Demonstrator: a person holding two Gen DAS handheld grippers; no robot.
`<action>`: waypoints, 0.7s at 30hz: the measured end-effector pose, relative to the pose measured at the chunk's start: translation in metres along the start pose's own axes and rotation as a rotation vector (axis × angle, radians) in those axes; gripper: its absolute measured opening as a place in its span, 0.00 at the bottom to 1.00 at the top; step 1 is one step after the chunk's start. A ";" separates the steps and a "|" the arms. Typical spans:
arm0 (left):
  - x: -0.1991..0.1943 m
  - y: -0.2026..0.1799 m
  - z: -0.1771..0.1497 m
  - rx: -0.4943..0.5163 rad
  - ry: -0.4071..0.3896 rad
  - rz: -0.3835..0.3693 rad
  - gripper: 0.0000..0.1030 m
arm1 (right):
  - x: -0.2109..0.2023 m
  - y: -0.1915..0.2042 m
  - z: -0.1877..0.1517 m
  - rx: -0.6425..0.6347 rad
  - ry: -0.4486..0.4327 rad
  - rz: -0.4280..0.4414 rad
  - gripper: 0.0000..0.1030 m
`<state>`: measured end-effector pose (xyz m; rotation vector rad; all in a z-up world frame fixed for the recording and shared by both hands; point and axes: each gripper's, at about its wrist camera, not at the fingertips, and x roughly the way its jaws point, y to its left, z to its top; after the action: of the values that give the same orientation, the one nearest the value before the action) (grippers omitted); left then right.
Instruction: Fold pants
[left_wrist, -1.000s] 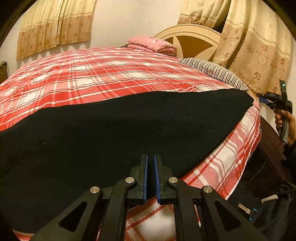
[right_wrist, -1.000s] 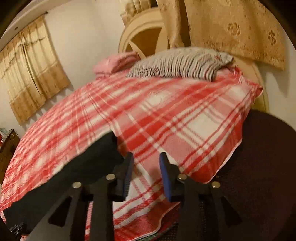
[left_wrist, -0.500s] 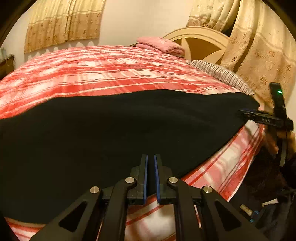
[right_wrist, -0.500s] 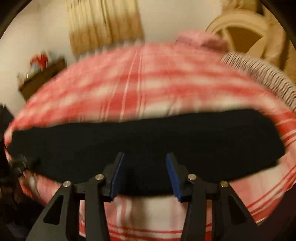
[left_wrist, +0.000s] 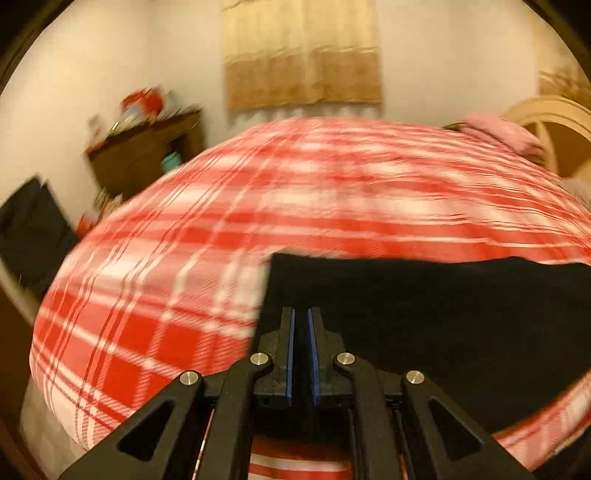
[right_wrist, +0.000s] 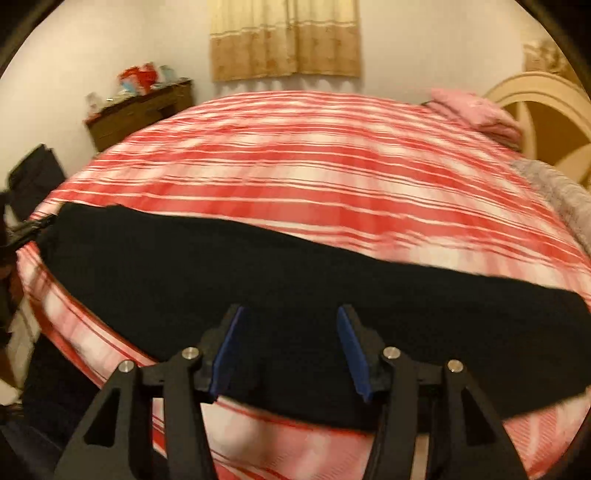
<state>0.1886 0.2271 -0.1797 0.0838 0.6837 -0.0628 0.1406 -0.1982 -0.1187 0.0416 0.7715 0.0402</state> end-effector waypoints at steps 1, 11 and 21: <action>0.003 0.008 -0.006 -0.026 -0.017 -0.011 0.07 | 0.005 0.009 0.007 -0.005 -0.006 0.027 0.54; -0.003 -0.005 -0.026 -0.005 -0.148 0.041 0.20 | 0.069 0.091 0.097 0.013 0.053 0.298 0.54; 0.000 0.018 -0.033 -0.135 -0.176 -0.013 0.59 | 0.164 0.147 0.121 0.128 0.333 0.545 0.48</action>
<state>0.1697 0.2483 -0.2044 -0.0553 0.5115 -0.0362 0.3394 -0.0460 -0.1382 0.3734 1.0771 0.5264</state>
